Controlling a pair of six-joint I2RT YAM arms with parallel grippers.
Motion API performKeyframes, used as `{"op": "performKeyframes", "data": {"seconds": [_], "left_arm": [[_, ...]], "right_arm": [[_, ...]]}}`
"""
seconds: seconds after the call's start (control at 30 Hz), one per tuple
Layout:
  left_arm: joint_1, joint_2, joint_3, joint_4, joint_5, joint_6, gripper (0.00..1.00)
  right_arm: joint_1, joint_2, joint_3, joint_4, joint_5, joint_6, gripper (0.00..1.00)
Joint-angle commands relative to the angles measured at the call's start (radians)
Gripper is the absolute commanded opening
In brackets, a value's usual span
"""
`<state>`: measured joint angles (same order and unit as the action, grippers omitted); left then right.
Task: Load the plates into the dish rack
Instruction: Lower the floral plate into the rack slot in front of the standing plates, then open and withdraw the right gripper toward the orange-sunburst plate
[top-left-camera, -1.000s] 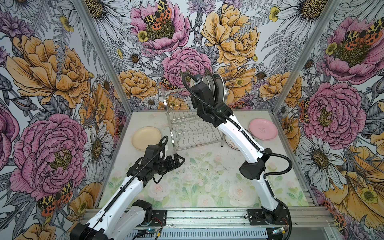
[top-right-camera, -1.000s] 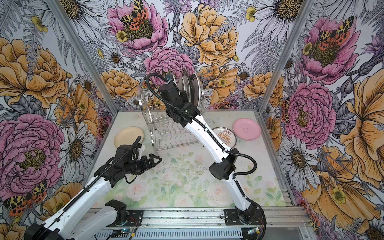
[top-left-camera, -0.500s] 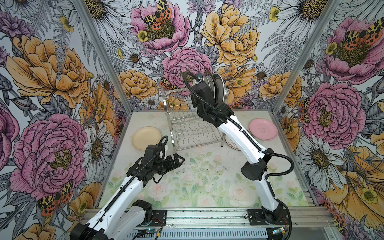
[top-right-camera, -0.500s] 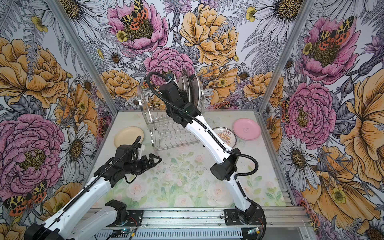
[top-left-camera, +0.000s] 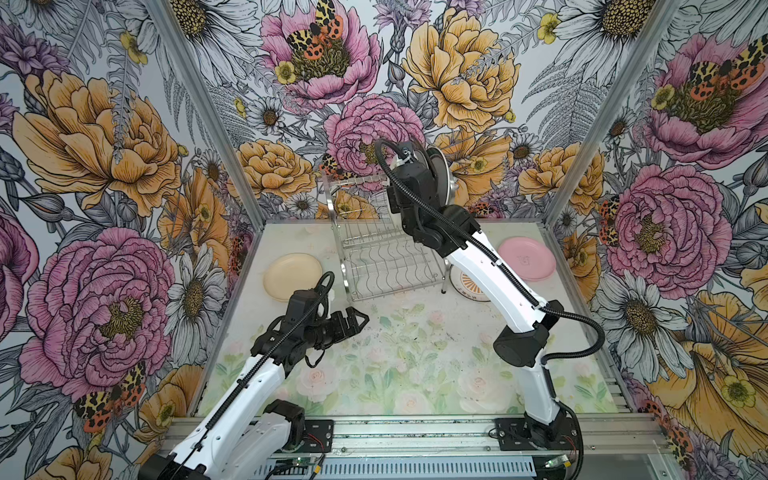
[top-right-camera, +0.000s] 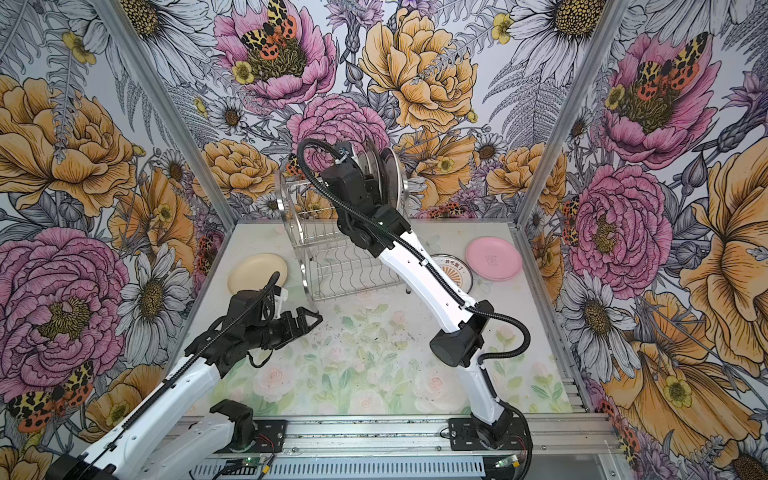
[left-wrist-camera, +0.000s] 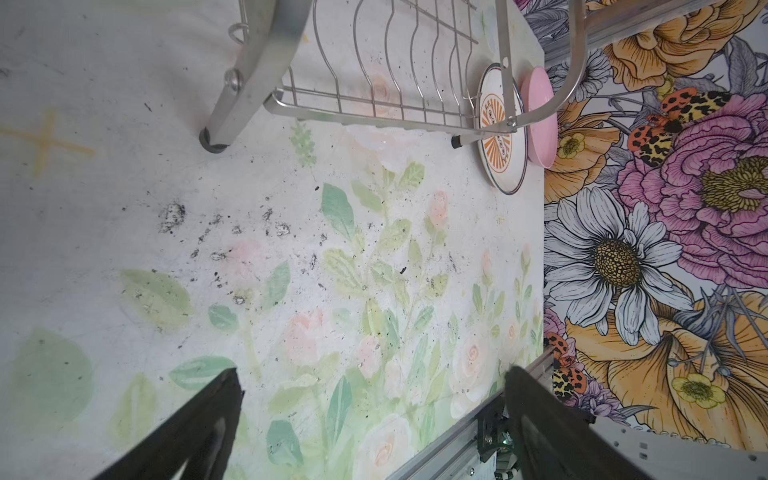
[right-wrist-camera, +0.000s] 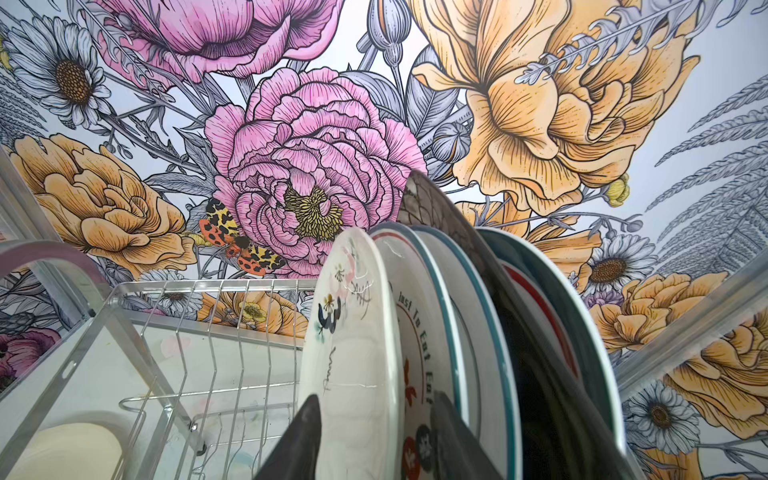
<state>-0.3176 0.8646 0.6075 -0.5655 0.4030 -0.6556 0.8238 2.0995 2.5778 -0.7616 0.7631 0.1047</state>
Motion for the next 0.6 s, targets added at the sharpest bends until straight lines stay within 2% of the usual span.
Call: {"op": "performKeyframes", "data": {"seconds": [0.0,0.23,0.47,0.57], "left_arm": [[-0.004,-0.013,-0.013,0.001,-0.035,-0.014,0.99],[-0.029,-0.006,-0.005,0.002,-0.055,-0.019,0.99],[-0.064,0.012,0.014,0.006,-0.084,-0.019,0.99],[-0.08,0.022,0.023,0.016,-0.091,-0.021,0.99]], "right_arm": [[0.011,-0.092,-0.046,0.022,-0.002,0.018,0.46],[0.028,-0.26,-0.249,0.022,-0.04,0.097,0.52],[0.035,-0.498,-0.571,0.022,-0.083,0.221,0.53],[0.031,-0.593,-0.709,0.019,-0.114,0.273,0.56]]}}
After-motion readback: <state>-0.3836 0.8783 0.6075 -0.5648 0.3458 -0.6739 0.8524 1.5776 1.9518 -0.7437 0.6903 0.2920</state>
